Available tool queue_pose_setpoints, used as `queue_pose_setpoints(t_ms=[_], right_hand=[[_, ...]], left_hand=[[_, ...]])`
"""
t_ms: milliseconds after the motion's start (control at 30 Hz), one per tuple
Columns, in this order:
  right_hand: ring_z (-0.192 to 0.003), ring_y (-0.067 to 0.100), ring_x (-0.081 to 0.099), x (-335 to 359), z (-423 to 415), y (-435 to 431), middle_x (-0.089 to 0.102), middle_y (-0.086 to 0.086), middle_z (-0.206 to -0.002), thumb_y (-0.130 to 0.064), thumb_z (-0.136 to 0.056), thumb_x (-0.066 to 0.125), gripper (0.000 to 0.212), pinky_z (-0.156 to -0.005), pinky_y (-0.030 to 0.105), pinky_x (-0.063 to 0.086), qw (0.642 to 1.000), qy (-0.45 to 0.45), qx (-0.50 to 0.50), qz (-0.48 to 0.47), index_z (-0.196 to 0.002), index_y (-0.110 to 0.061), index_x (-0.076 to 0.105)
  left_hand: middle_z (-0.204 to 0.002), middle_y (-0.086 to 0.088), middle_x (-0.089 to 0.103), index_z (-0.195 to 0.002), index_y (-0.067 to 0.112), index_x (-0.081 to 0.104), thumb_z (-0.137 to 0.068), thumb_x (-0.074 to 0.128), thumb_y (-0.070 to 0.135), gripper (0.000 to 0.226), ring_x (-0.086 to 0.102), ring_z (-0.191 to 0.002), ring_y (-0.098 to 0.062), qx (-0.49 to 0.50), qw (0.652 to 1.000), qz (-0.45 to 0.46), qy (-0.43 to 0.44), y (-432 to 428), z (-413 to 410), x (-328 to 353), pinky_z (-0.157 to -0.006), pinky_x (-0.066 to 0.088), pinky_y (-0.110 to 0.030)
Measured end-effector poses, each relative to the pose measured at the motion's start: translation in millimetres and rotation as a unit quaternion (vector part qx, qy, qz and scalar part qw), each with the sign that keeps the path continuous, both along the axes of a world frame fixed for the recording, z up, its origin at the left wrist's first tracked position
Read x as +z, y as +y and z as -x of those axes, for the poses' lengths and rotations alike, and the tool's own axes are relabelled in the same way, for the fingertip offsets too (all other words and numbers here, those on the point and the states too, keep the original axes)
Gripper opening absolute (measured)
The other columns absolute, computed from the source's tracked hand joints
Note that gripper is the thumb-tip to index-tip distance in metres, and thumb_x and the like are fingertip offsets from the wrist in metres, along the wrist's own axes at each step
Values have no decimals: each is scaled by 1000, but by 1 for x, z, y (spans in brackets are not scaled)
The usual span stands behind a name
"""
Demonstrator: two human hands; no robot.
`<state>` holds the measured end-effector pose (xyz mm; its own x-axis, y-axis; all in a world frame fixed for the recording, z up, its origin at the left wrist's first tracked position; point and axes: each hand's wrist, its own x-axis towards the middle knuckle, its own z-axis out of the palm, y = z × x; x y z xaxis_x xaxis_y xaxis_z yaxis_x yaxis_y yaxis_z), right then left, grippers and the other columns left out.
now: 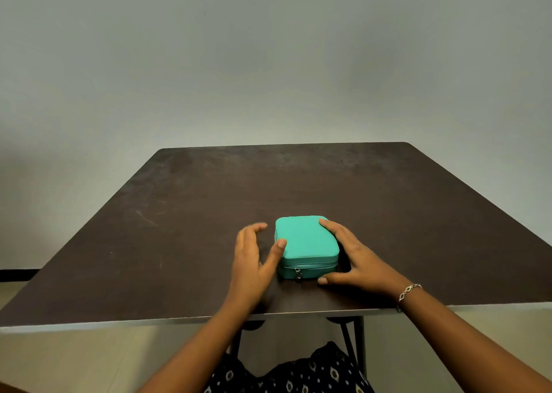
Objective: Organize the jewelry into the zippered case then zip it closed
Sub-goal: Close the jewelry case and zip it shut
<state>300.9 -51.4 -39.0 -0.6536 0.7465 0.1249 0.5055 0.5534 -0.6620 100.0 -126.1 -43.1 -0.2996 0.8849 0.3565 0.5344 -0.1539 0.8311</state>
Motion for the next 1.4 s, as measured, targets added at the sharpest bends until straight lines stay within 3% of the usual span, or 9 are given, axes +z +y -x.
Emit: queue_pose_setpoints(t_ms=[100,167,233,400,500,867,1000,1233,1400], right_hand=[[-134,2,13,9,-3,-14,13,-16,-148,-73,-60,52,90,-109,30,17,996,-17,-59,-59,-136,-46,11],[-123,7,36,14,-3,-28,41,-8,-135,-62,-70,51,67,-102,30,34,973,22,-111,-199,-129,-32,40],[-91,12,56,11,1,-45,61,-4,-99,-45,-78,53,33,-77,31,51,941,62,-128,-308,-99,-21,60],[-55,6,54,-17,25,-74,58,-11,-61,-48,-77,49,25,-46,21,45,942,1,-168,-291,-67,-27,59],[-51,5,54,-24,39,-74,56,-10,-57,-55,-73,46,32,-42,18,37,927,-55,-210,-304,-63,-27,58],[-40,8,50,-22,62,-78,52,-10,-47,-50,-53,83,40,-42,10,10,894,-56,-307,-322,-54,-24,53],[-41,10,49,-25,76,-84,53,-8,-46,-44,-49,86,38,-44,19,26,878,-40,-363,-310,-53,-22,55],[-42,13,51,-31,77,-80,54,-8,-44,-26,-50,88,34,-48,21,30,886,-6,-367,-282,-51,-22,55],[-46,6,38,-31,73,-82,46,-11,-46,-18,-58,83,31,-49,22,31,903,36,-352,-244,-54,-22,53]], left_hand=[[-150,4,25,-144,21,20,-86,48,53,72,26,-134,-9,-66,993,92,-16,13,8,2,-109,25,-26],[-154,5,19,-146,25,11,-78,39,63,83,17,-141,-16,-83,990,115,-1,16,7,1,-117,16,-41],[-154,6,20,-147,26,8,-75,34,64,85,16,-142,-16,-98,987,126,28,16,5,3,-118,6,-44],[-149,8,30,-145,27,15,-84,42,60,75,18,-133,-3,-118,982,136,48,12,4,8,-118,-4,-39],[-145,9,35,-142,29,20,-74,42,63,79,17,-117,3,-118,983,134,36,9,3,11,-118,-2,-40],[-136,15,40,-137,32,24,-69,44,65,79,21,-117,4,-119,984,131,29,10,4,11,-118,-1,-41],[-141,11,40,-138,31,24,-68,43,67,81,22,-121,0,-121,983,135,34,11,5,10,-118,0,-43],[-140,12,39,-137,31,23,-70,42,66,78,21,-115,5,-127,982,130,46,10,4,10,-118,-3,-40],[-148,11,29,-143,30,13,-56,36,82,103,25,-137,-7,-131,978,137,89,16,5,5,-117,-6,-43]])
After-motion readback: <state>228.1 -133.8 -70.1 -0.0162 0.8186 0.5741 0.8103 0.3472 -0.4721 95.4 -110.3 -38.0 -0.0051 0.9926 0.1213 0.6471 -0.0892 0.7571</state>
